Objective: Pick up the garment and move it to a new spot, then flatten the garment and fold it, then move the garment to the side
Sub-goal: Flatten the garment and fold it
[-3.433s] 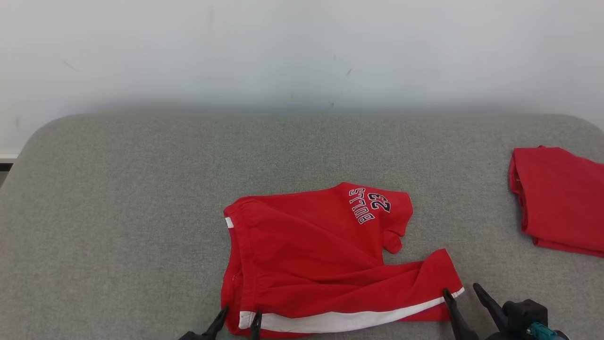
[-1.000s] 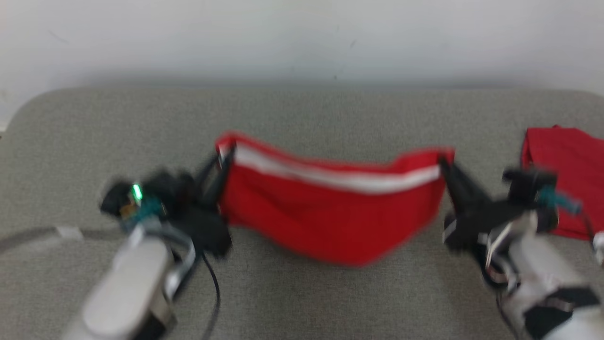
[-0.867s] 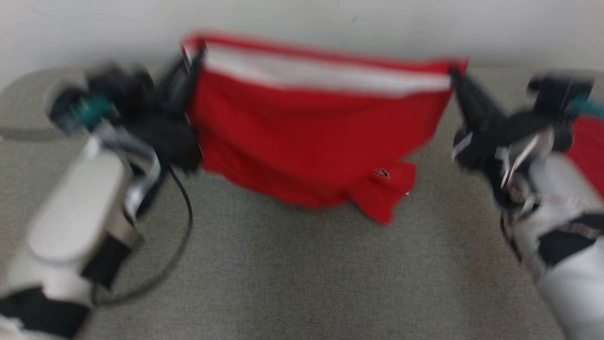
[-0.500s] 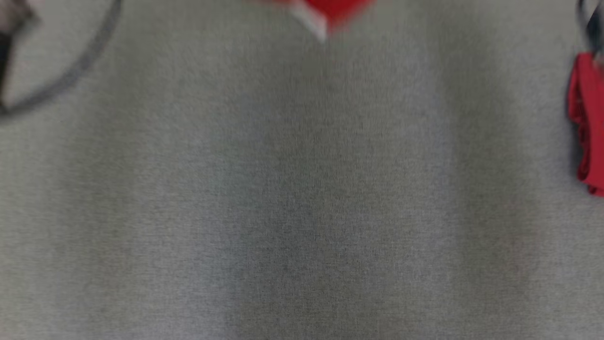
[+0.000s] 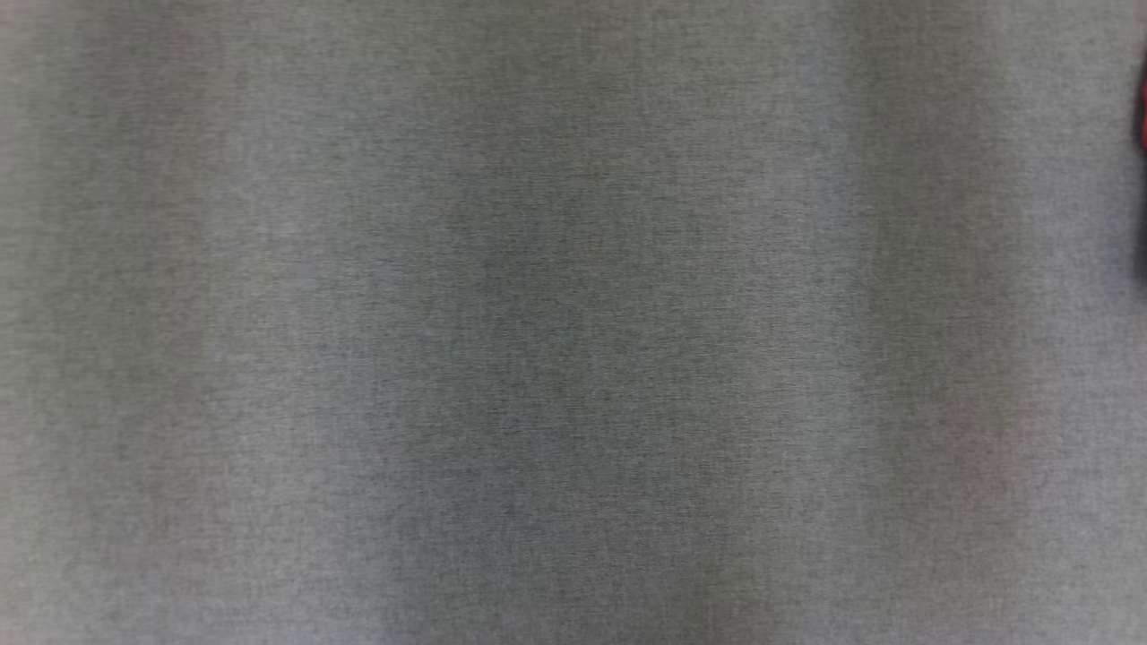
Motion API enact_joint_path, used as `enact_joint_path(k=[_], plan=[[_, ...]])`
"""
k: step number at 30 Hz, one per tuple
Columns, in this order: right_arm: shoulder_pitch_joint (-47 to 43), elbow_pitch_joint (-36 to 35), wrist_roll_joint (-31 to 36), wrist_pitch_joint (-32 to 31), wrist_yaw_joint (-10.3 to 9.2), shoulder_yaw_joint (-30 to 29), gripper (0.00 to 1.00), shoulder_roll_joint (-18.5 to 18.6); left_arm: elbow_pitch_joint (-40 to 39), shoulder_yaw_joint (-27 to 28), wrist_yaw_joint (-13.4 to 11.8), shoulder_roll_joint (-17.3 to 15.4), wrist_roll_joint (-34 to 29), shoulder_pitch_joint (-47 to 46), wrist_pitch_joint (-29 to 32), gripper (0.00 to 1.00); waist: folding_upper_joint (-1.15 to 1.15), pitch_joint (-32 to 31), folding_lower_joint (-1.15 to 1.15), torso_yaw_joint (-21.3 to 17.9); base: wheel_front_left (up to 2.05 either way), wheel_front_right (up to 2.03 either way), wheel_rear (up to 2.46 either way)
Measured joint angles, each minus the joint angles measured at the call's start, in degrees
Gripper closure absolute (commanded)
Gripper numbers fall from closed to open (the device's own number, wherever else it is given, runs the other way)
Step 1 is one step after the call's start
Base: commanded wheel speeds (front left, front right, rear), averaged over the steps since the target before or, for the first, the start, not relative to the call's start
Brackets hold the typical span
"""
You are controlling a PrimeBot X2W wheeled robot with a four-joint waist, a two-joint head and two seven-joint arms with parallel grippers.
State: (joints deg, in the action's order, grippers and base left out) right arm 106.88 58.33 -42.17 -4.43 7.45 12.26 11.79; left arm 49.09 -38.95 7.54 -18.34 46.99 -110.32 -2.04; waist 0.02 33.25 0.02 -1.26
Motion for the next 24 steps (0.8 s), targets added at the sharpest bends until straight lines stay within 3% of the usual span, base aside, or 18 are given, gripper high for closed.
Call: enact_joint_path(k=[4,8,13,15,20,24], plan=[[-2.73,-1.54,-0.92,1.43,0.00,2.71,1.00,0.02,-0.08,-2.26,0.00,0.22,3.45,2.89,-3.15,1.00,0.00,0.56,-0.01,-0.96,0.00,0.00,0.00],[-11.10,-6.27,-5.34,2.38,0.00,5.35,1.00,1.09,-3.15,-5.12,0.00,-0.35,6.51,10.56,-8.01,1.00,0.00,-0.51,-0.01,-1.16,0.00,0.00,0.00],[-26.60,-15.96,-11.58,3.85,0.00,10.01,1.00,4.65,-10.09,-5.73,-0.01,-2.65,10.60,23.81,-11.87,1.00,-0.01,-3.87,-0.02,-1.18,0.00,0.00,0.00],[-37.45,-21.86,-14.22,4.82,0.00,12.28,1.00,7.59,-15.17,-3.54,-0.55,-3.66,12.81,34.01,-12.56,1.00,-0.02,-6.56,-0.03,-1.12,0.00,0.00,0.00],[-55.83,-31.06,-18.37,6.31,0.00,13.08,1.00,12.23,-28.03,1.20,-5.58,-3.80,10.40,51.88,-12.85,1.00,-0.03,-11.16,-0.04,-0.84,0.00,0.00,0.00],[-69.27,-36.94,-19.93,8.23,0.00,13.01,1.00,13.78,-35.82,2.40,-9.00,-4.47,6.73,66.45,-12.93,1.00,-0.03,-14.47,-0.04,-0.58,0.00,0.00,0.00]])
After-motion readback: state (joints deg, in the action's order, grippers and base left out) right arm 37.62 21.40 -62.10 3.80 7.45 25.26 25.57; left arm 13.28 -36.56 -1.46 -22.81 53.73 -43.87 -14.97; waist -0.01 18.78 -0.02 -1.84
